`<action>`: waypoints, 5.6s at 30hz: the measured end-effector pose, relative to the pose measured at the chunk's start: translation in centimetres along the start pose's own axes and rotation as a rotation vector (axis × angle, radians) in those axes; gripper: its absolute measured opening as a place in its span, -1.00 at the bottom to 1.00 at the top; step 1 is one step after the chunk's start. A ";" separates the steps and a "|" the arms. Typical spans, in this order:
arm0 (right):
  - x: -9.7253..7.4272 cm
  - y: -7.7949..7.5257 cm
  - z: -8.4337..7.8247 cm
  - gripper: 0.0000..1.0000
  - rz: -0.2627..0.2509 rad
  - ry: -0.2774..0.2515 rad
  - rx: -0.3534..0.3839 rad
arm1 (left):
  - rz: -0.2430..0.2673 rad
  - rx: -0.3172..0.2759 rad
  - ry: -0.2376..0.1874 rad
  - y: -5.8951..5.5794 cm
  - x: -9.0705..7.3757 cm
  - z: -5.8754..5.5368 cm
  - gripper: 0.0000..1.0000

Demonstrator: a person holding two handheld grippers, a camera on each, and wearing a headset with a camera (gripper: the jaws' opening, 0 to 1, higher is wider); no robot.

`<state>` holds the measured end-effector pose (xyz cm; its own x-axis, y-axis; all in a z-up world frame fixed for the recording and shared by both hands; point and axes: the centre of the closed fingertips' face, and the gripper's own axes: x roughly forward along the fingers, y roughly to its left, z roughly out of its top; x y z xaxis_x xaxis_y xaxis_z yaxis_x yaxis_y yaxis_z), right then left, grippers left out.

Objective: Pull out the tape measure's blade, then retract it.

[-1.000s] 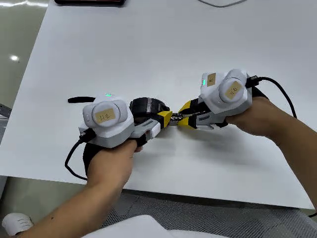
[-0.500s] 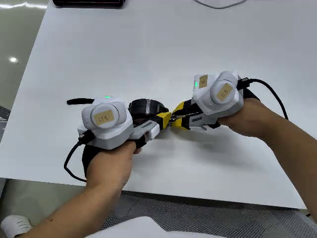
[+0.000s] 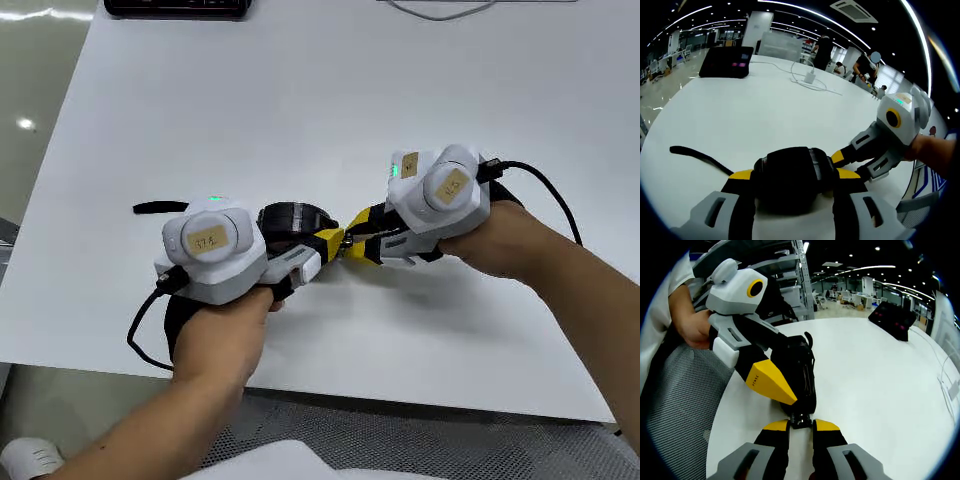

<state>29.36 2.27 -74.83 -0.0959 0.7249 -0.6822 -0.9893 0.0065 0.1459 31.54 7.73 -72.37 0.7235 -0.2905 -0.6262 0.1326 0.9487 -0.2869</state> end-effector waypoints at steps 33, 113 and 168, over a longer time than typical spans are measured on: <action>-1.2 0.5 -0.1 -0.44 -0.002 -0.014 0.058 | -0.015 0.106 0.011 -0.6 -0.3 -0.4 0.25; -12.1 2.1 -4.0 0.39 -0.279 -0.129 0.266 | -0.250 0.476 0.023 -0.5 -6.9 0.2 0.76; -15.1 4.0 -6.5 0.92 -0.350 -0.134 0.277 | -0.324 0.532 0.036 1.6 -9.1 -0.5 0.97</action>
<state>26.14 -13.13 -68.64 0.2720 0.7287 -0.6285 -0.8912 0.4371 0.1212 24.82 11.86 -67.49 0.5681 -0.5693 -0.5943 0.6675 0.7411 -0.0718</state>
